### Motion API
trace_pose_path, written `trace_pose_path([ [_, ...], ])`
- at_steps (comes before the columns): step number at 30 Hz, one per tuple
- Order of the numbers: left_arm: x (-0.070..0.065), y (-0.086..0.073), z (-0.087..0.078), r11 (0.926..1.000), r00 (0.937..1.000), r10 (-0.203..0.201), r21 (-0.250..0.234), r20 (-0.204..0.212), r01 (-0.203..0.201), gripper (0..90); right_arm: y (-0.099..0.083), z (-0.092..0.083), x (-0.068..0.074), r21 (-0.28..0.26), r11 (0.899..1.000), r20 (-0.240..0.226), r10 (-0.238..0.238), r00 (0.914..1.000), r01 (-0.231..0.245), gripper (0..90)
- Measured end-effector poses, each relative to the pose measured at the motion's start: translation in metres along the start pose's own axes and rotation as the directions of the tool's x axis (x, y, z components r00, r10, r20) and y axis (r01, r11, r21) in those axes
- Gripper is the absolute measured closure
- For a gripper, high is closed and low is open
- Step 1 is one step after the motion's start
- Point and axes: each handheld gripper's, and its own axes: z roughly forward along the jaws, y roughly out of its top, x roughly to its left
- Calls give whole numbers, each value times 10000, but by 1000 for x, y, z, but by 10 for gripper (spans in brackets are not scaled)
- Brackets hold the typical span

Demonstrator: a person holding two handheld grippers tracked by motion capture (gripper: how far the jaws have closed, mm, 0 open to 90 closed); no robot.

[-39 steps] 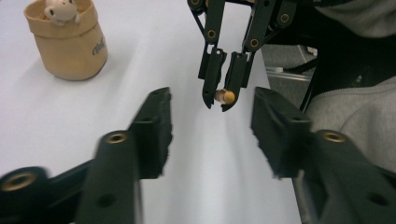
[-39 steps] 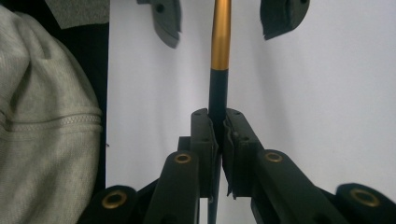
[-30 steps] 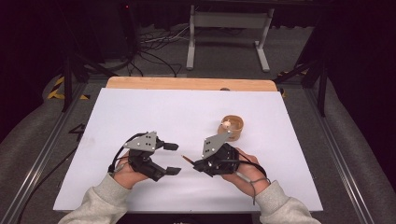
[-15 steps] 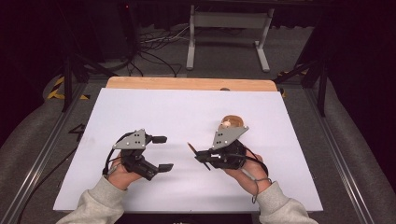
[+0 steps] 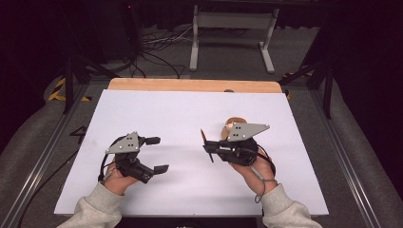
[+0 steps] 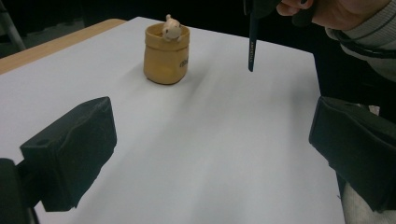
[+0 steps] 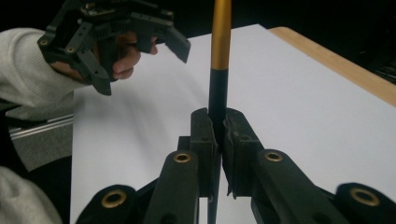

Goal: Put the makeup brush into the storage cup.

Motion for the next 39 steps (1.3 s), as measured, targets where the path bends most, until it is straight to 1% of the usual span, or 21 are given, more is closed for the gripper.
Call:
trace_pose_path([
  [4,0,-2,-4,10000,9998,18,41,-221,-17,9,0,-2,-4,-400,9989,369,247,9990,-232,835],
  [5,0,-3,-5,9999,9995,97,69,-297,-95,9,0,-2,-6,-495,9984,445,283,9986,-261,835],
  [8,0,-6,-9,10000,9992,14,29,-388,-13,9,0,-4,-9,-739,9966,719,422,9965,-369,835],
  [13,-1,-11,-14,9997,9981,-178,-156,-588,169,6,0,-8,-14,-1081,9934,1194,512,9915,-383,835],
  [15,0,-13,-15,9998,9982,-170,-68,-576,166,6,0,-10,-17,-1266,9910,1359,608,9889,-435,835],
  [16,-1,-14,-16,9997,9978,-246,-35,-620,244,5,0,-11,-18,-1353,9898,1422,648,9877,-454,835],
  [17,0,-16,-16,9999,9975,-113,-18,-697,112,5,0,-12,-19,-1408,9889,1487,675,9866,-465,835],
  [20,0,-18,-18,9999,9971,-162,-30,-748,160,5,0,-13,-22,-1590,9857,1578,805,9842,-552,835],
  [21,0,-19,-18,9997,9968,-238,-49,-766,235,5,0,-15,-24,-1690,9838,1650,876,9824,-593,835],
  [23,0,-21,-20,9999,9964,-142,-19,-838,141,4,0,-17,-29,-1961,9778,1830,1101,9769,-735,835],
  [24,0,-22,-20,9998,9962,-194,-61,-853,189,4,0,-17,-29,-1961,9778,1830,1101,9769,-735,835],
  [25,0,-24,-21,9998,9957,-207,-30,-904,205,3,-1,-19,-34,-2130,9732,1902,1285,9733,-869,835],
  [26,0,-24,-21,9998,9957,-207,-30,-904,205,2,-1,-19,-34,-2130,9732,1902,1285,9733,-869,835],
  [29,1,-28,-24,9992,9938,-384,-100,-1040,375,2,-1,-21,-40,-2343,9673,2058,1466,9675,-968,835],
  [30,1,-29,-24,9994,9939,-333,-119,-1049,322,2,-2,-22,-42,-2417,9649,2142,1559,9643,-1024,835],
  [31,2,-30,-26,9992,9934,-403,-123,-1076,392,2,-2,-22,-43,-2458,9635,2180,1612,9625,-1057,835],
  [32,2,-30,-26,9992,9934,-378,-149,-1084,364,2,-3,-23,-45,-2513,9616,2242,1684,9599,-1100,835],
  [33,2,-31,-27,9989,9928,-438,-191,-1119,419,2,-4,-24,-48,-2587,9590,2359,1791,9551,-1159,835],
  [35,3,-32,-29,9991,9923,-413,-137,-1167,400,2,-4,-24,-49,-2601,9587,2410,1803,9536,-1155,835],
  [37,3,-33,-30,9991,9915,-422,-109,-1233,411,2,-4,-25,-53,-2659,9572,2568,1849,9486,-1146,835],
  [39,4,-34,-31,9989,9907,-449,-157,-1283,432,2,-5,-26,-56,-2754,9533,2711,2007,9414,-1240,835],
])
